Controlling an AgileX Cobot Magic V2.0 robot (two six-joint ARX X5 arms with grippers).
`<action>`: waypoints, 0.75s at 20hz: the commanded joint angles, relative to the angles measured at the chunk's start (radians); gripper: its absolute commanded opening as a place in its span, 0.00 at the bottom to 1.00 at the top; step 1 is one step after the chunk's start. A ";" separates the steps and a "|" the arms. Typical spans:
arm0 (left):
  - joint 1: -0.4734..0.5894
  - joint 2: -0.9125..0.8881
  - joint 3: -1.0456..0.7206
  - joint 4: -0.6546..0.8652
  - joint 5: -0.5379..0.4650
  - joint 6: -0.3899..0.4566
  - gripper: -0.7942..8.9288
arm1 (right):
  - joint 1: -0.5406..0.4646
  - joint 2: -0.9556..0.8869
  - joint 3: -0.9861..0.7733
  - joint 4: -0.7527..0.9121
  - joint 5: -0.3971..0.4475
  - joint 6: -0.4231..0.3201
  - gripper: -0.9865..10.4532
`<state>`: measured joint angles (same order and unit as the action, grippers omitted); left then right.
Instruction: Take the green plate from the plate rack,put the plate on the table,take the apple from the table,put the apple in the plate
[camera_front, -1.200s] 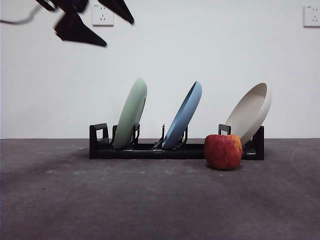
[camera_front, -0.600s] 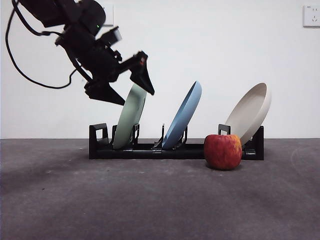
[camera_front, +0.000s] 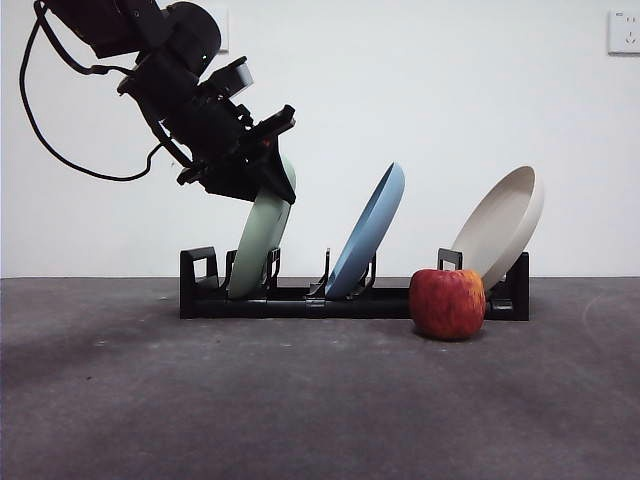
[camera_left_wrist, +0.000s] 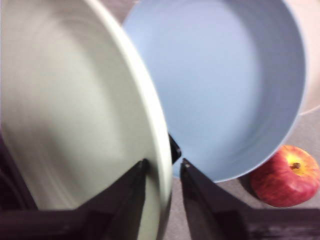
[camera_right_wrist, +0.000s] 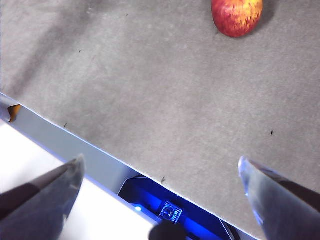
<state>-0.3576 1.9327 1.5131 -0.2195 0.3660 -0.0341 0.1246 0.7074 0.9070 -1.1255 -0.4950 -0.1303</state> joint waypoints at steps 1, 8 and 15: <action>-0.001 0.002 0.000 -0.003 0.010 0.000 0.07 | 0.001 0.000 0.001 0.005 0.000 0.002 0.61; 0.000 -0.057 0.001 -0.018 0.005 0.001 0.07 | 0.001 0.000 0.001 0.006 0.000 0.001 0.61; 0.000 -0.210 0.001 -0.055 0.001 0.005 0.07 | 0.001 0.000 0.001 0.005 0.000 0.001 0.61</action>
<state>-0.3557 1.7237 1.5166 -0.2832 0.3595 -0.0368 0.1242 0.7074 0.9070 -1.1255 -0.4950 -0.1303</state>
